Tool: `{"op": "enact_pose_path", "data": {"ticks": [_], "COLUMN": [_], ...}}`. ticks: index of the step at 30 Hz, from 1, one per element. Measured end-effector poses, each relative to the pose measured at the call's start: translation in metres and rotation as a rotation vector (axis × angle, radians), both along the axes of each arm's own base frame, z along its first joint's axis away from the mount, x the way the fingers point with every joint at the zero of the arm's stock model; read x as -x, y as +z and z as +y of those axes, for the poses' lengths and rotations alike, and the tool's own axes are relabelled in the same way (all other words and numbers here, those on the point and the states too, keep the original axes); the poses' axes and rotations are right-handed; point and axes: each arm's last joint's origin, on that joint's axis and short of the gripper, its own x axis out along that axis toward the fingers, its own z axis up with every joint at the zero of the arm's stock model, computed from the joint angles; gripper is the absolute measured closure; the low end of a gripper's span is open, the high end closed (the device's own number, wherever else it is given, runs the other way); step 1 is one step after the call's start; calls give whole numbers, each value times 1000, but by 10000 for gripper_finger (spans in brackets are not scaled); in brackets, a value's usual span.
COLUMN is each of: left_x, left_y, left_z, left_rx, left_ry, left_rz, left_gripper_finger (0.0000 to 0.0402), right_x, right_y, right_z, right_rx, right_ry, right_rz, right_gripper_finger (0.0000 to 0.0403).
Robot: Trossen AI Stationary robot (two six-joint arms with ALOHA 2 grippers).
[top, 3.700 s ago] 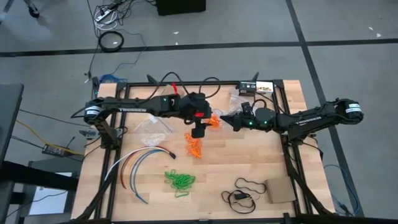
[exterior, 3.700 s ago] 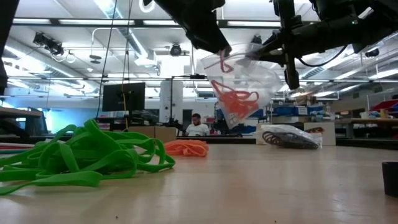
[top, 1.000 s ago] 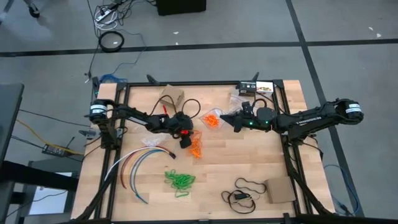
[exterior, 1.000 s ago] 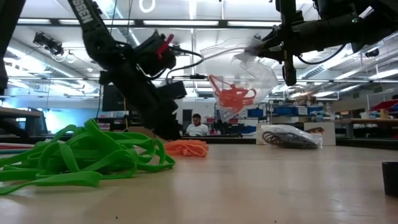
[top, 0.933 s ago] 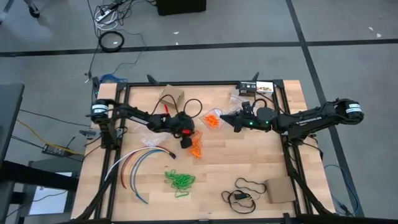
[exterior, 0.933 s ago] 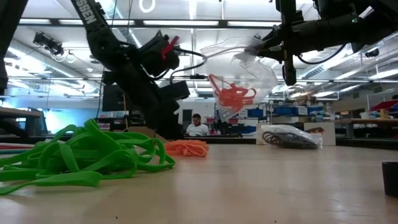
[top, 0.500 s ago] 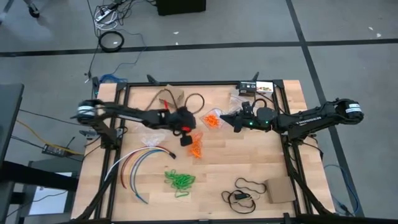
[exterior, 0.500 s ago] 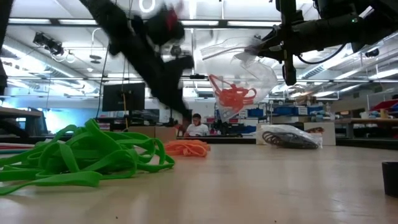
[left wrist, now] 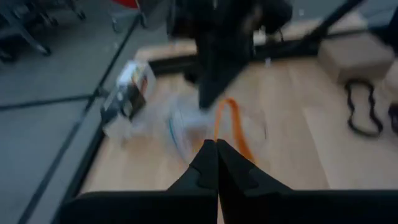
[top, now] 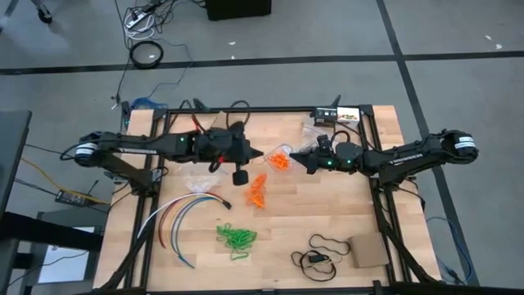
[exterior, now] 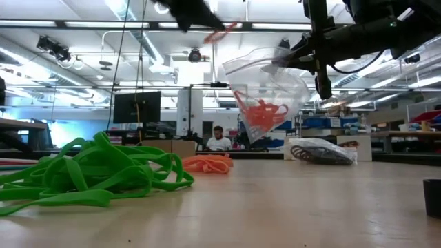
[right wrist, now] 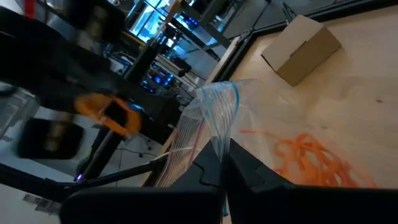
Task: Sort rubber bands
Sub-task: Put the orange rubber band into the transparent zip bag
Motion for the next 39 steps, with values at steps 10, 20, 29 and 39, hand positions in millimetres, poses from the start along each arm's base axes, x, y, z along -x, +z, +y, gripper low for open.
{"op": "enact_pose_path", "data": {"ticks": [10,20,29,39], "left_x": [-50,-65,-64,-52], "left_y": [-13,-49,-45,-5], "left_z": [1,5,-4,-5], "left_rx": [-44,-136,-180,-142], "left_ry": [-37,42,1,91], "left_rz": [-79,100,97,222], "left_gripper_finger": [401,394,278,180], "right_x": [0,0,0,0], "right_y": [1,3,3,4], "right_z": [0,0,0,0], "right_rx": [-2,7,17,17], "right_ry": [0,1,-3,-3], "right_rz": [-13,-27,-30,-37], "right_gripper_finger": [401,402,401,399]}}
